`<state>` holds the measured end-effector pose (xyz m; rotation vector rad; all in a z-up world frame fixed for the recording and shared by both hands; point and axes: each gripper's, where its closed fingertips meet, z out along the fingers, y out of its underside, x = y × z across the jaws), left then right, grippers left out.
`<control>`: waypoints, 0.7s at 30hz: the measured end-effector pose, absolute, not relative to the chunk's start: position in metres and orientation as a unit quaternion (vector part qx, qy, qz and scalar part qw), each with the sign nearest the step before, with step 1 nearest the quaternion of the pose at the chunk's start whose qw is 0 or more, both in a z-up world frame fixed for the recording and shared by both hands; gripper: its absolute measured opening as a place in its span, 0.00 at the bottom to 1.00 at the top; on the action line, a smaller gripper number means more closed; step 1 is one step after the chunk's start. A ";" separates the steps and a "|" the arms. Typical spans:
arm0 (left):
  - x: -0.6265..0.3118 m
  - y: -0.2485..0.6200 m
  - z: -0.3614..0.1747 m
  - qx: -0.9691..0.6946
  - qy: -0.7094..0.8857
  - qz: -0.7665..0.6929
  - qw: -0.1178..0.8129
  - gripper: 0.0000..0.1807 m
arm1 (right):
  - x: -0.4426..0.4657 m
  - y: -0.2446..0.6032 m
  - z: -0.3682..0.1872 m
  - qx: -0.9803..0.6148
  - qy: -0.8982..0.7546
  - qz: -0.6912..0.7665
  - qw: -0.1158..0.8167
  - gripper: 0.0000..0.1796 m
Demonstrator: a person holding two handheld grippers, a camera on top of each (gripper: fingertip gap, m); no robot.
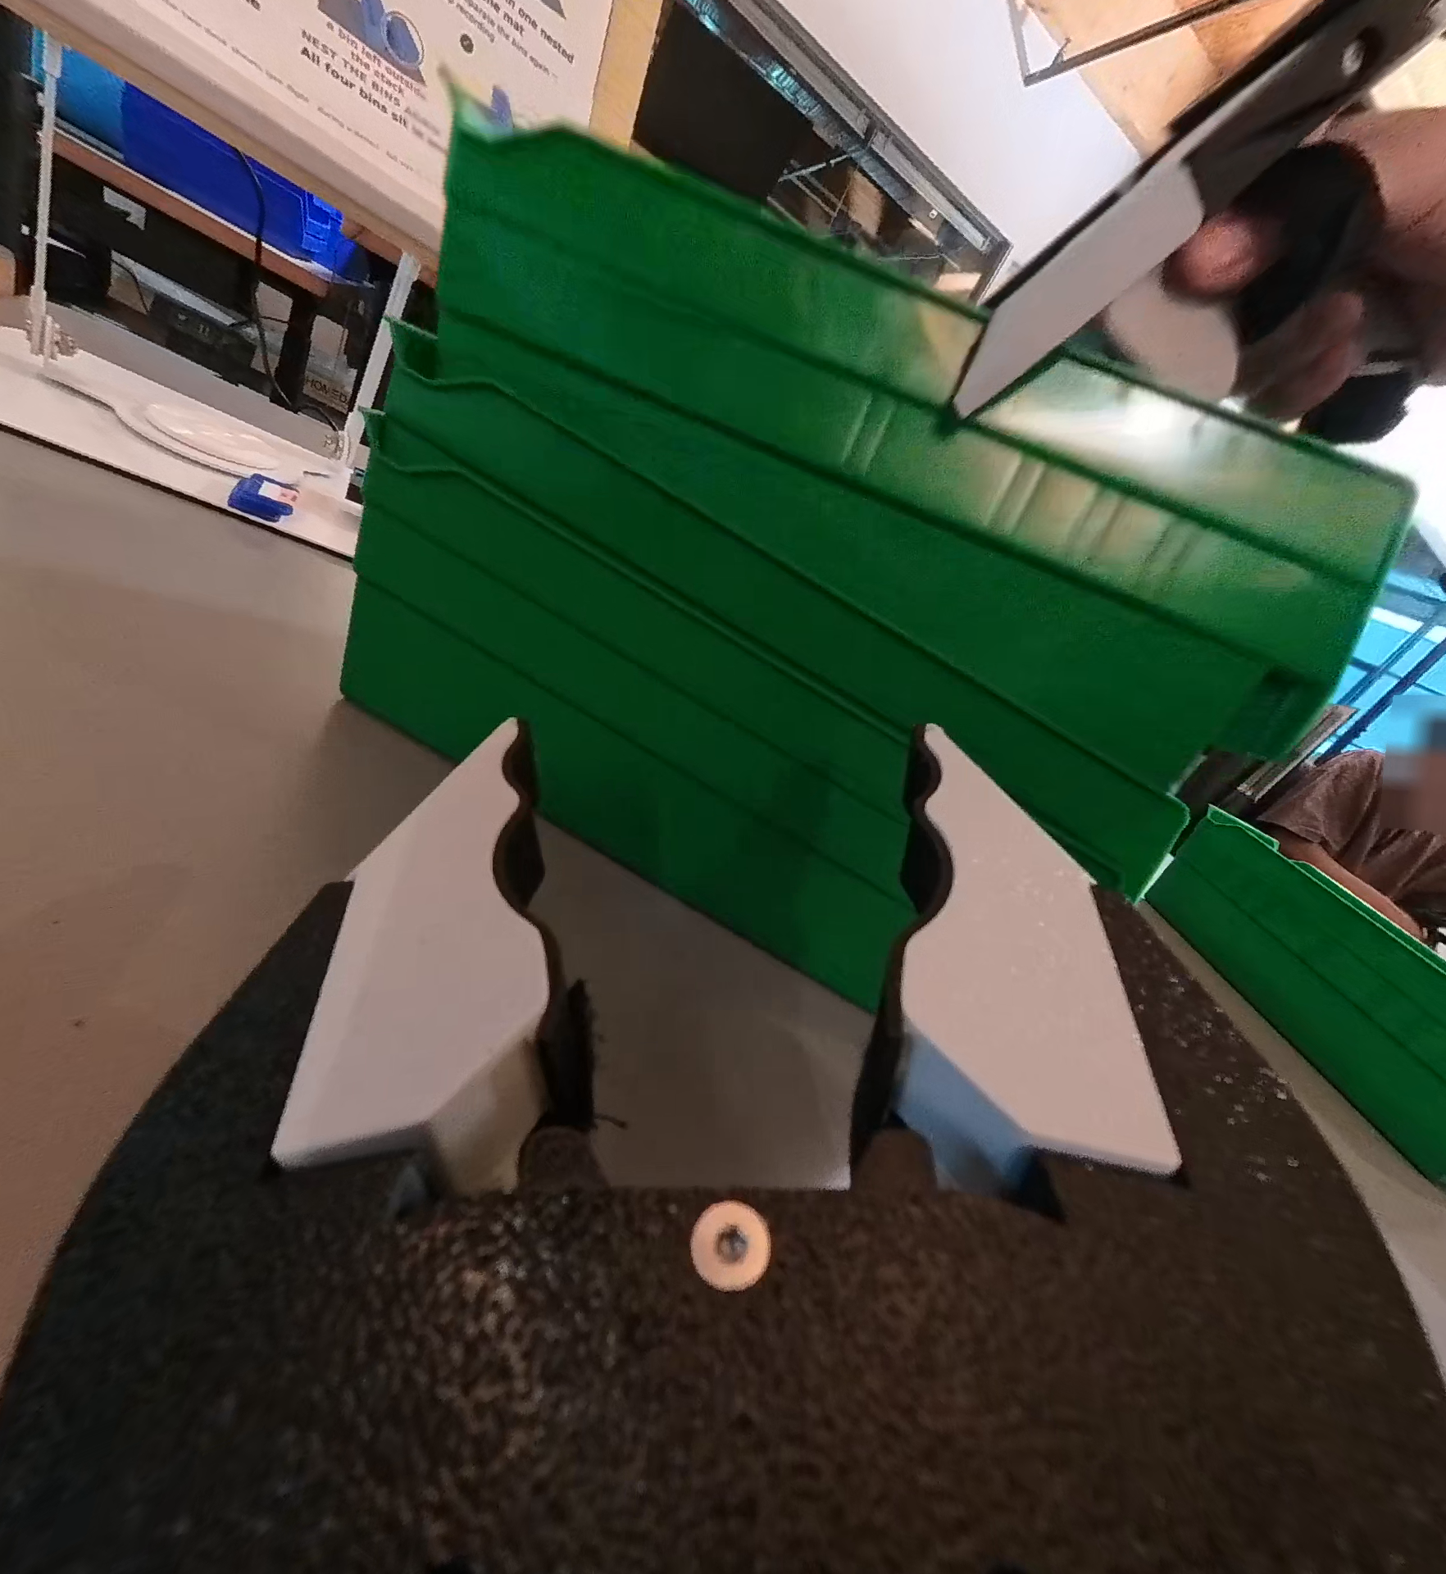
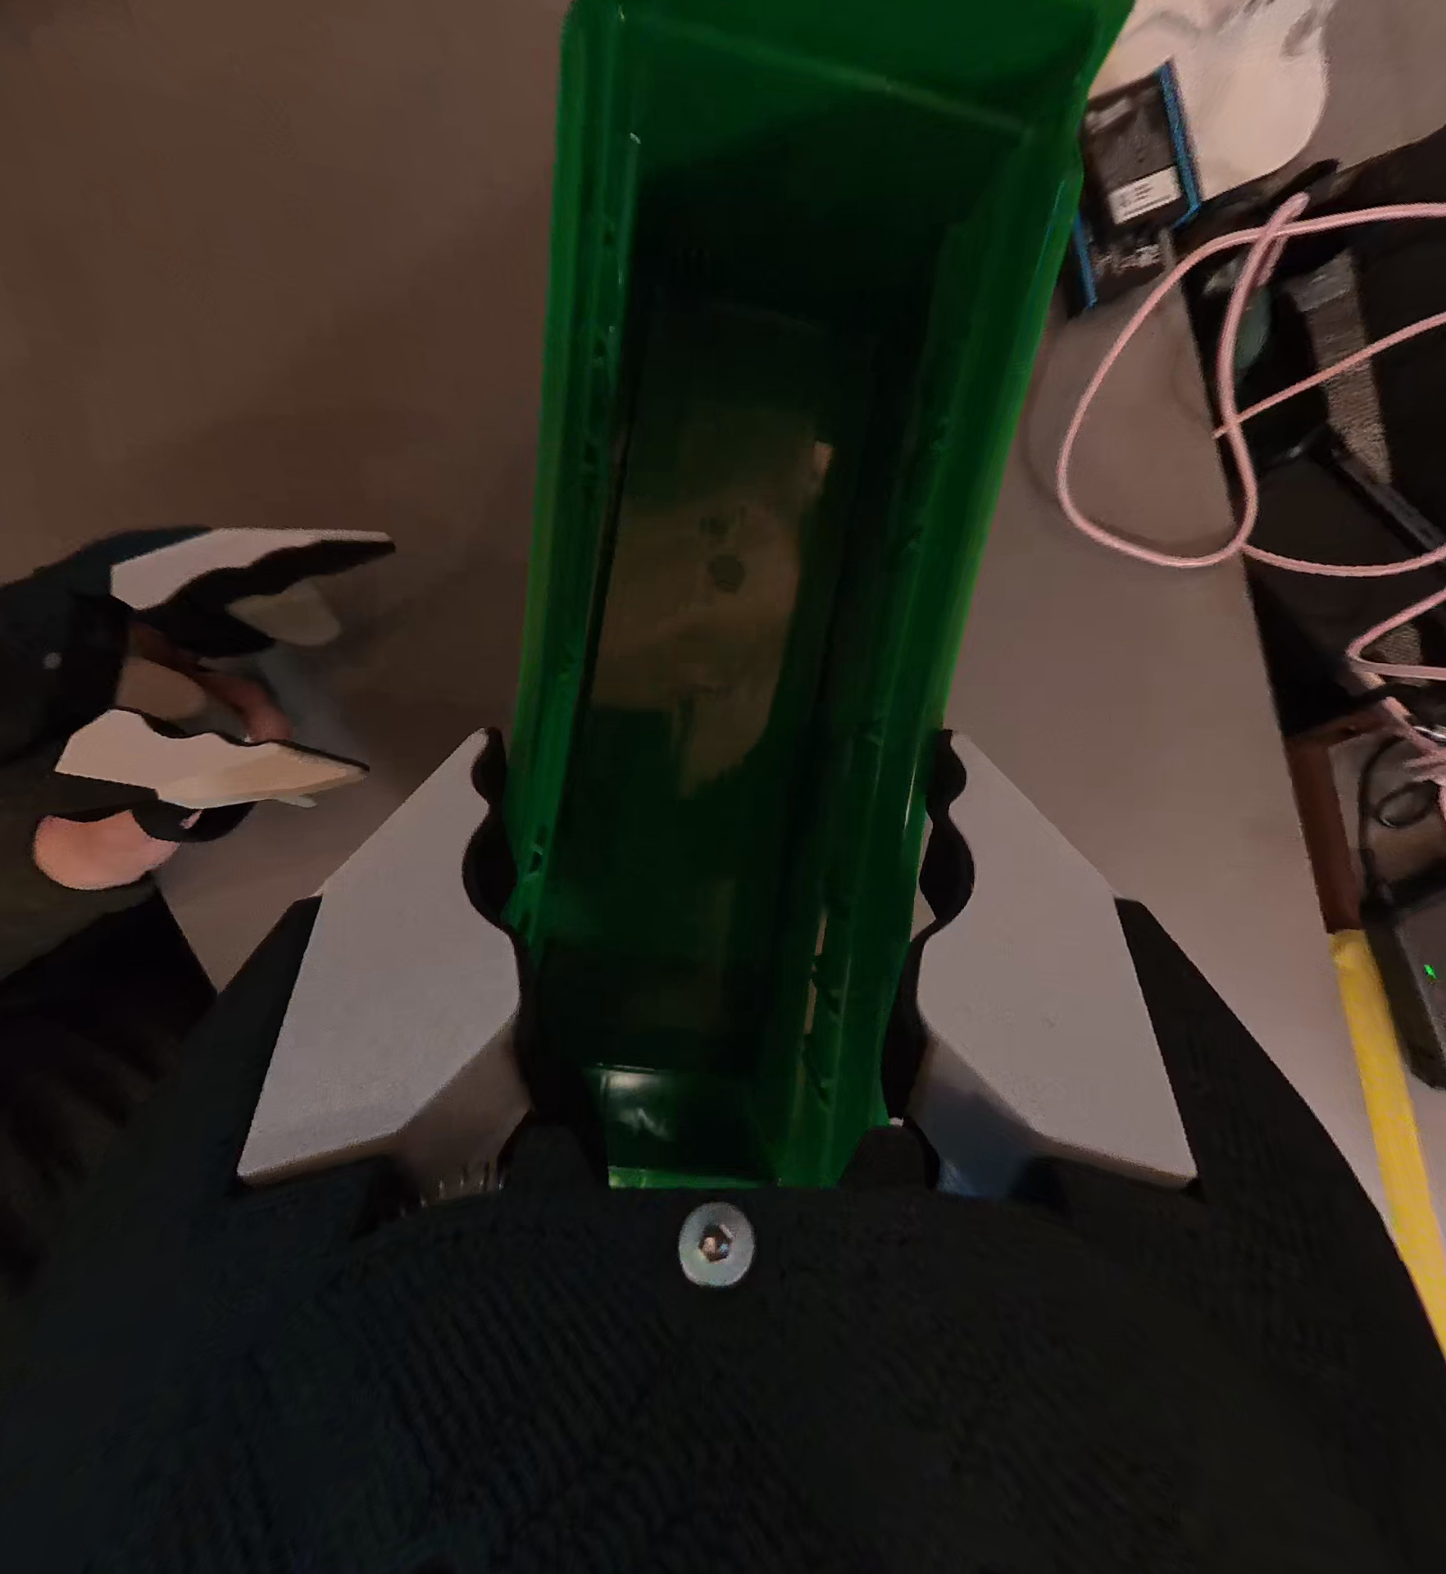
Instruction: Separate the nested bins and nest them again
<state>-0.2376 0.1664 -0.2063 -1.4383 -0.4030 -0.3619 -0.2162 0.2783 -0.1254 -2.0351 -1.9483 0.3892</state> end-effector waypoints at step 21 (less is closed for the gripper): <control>-0.236 0.167 -0.206 -0.653 -0.177 -0.156 0.719 0.46 | 0.109 0.413 -0.148 -0.918 -0.296 0.085 0.250 0.54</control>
